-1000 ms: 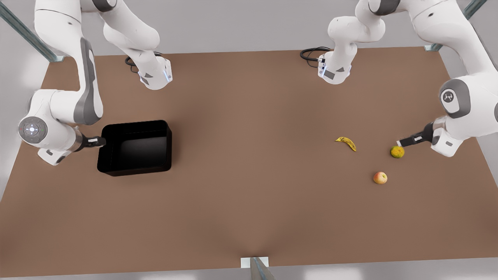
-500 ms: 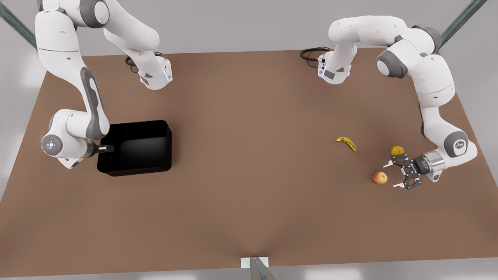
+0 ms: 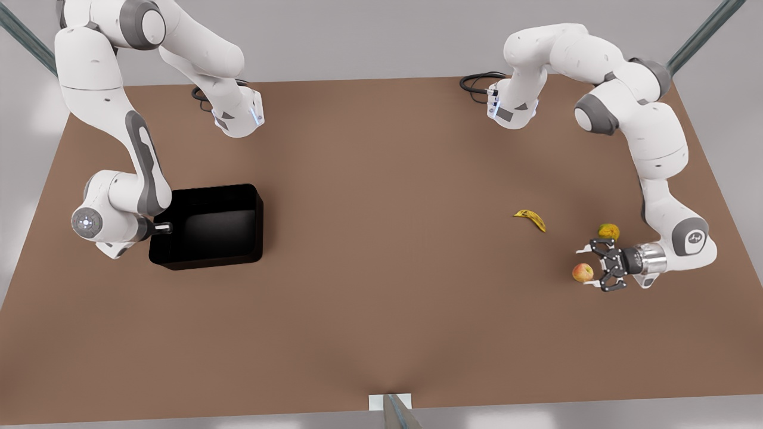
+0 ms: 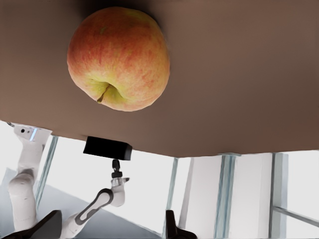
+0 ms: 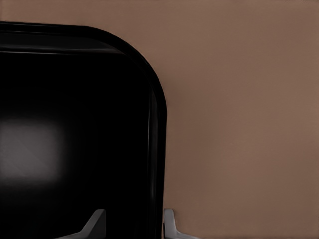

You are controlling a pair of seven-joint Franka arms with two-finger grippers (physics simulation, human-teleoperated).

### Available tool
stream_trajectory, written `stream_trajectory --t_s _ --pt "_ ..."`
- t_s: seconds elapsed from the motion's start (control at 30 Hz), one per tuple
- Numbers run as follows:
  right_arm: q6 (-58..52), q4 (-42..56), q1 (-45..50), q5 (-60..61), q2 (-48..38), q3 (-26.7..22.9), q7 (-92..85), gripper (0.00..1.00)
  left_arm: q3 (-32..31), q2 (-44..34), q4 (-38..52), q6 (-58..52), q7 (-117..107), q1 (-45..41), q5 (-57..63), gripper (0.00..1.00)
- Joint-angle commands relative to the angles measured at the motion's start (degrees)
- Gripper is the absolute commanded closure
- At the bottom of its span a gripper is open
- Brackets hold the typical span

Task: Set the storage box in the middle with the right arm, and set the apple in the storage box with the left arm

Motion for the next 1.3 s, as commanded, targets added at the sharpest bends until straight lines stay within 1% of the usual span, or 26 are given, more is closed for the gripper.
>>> stream_trajectory --t_s 0.0,0.07,0.1,0.3,0.37,0.4,0.53,0.6,0.67,0.7,0.77,0.8,0.87,0.93,0.97,1.0,1.03,1.13,1.2,1.27 --pt "0.0 0.0 0.0 0.0 0.0 0.0 0.0 0.71 -0.1 0.5 0.6 0.1 -1.0 0.0 2.3 0.0" --pt "0.0 0.1 -0.1 0.0 0.0 0.0 -0.7 0.73 0.0 1.4 1.1 0.1 -1.2 0.7 2.3 0.0" --pt "-1.2 0.9 0.1 0.0 0.5 0.0 -0.6 0.76 0.1 2.6 3.2 -0.1 -2.8 1.0 2.3 0.0" --pt "-1.4 1.1 0.3 -0.1 1.2 0.1 -0.8 0.76 0.2 4.1 2.7 0.2 -2.2 1.0 6.0 0.0" --pt "-1.4 1.6 0.5 -0.1 1.8 0.2 -0.9 0.76 0.4 3.3 1.5 0.1 1.1 1.9 6.2 0.0" --pt "-1.4 1.6 0.5 -0.1 1.8 0.2 -0.9 0.76 0.8 2.4 0.4 -0.4 9.0 2.0 6.0 0.0" --pt "-1.5 1.8 0.5 -0.2 1.8 0.4 -1.1 0.76 1.1 1.7 0.5 -0.2 9.1 2.0 5.8 0.0" --pt "-5.5 4.1 0.5 -0.2 1.8 0.6 -2.0 0.76 1.0 1.6 0.5 0.2 9.0 2.0 5.7 0.0" --pt "-6.5 6.0 0.8 -0.2 1.7 0.9 -3.5 0.76 1.0 1.2 0.3 0.1 9.0 2.0 6.2 0.0" --pt "-8.8 7.9 2.1 -0.1 1.7 1.0 -4.1 0.76 1.0 0.6 -0.2 0.2 9.1 2.0 6.3 0.0" --pt "-12.7 12.1 2.8 0.0 1.7 4.6 -3.9 0.76 0.8 0.5 -0.7 0.4 9.3 2.0 6.5 0.0" --pt "-12.7 13.1 3.0 0.0 1.7 6.1 -4.1 0.76 0.5 0.9 -0.7 1.6 9.4 2.0 6.1 0.0" --pt "-12.6 15.5 3.2 0.2 1.8 11.5 -3.5 0.76 0.5 2.9 -0.4 3.3 11.2 2.0 6.1 0.0" --pt "-12.7 19.5 8.3 0.2 3.0 13.3 -3.4 0.76 0.4 4.3 -0.4 3.4 14.3 2.0 6.0 0.0" --pt "-12.7 22.7 8.6 0.2 4.6 16.2 -3.4 0.76 0.4 4.5 -0.4 4.6 15.0 2.0 6.1 0.0" --pt "-12.7 26.7 11.2 0.6 7.2 16.7 -3.0 0.76 0.4 5.0 -0.4 5.7 14.9 2.0 6.1 0.0" --pt "-12.7 29.2 13.2 6.0 9.1 16.7 -1.0 0.76 0.4 5.0 -0.4 5.9 15.0 2.0 6.1 0.0" --pt "-12.7 35.5 19.2 8.5 14.0 16.8 6.1 0.76 0.4 5.0 -0.4 7.7 14.9 2.0 5.7 0.0" --pt "-12.7 39.5 21.7 10.6 16.7 17.0 8.0 0.76 0.4 5.1 -0.6 7.7 14.9 2.0 5.6 0.0" --pt "-12.0 41.9 22.2 10.9 18.5 19.3 10.4 0.76 0.4 5.2 -0.7 7.7 14.7 2.0 5.6 0.0"
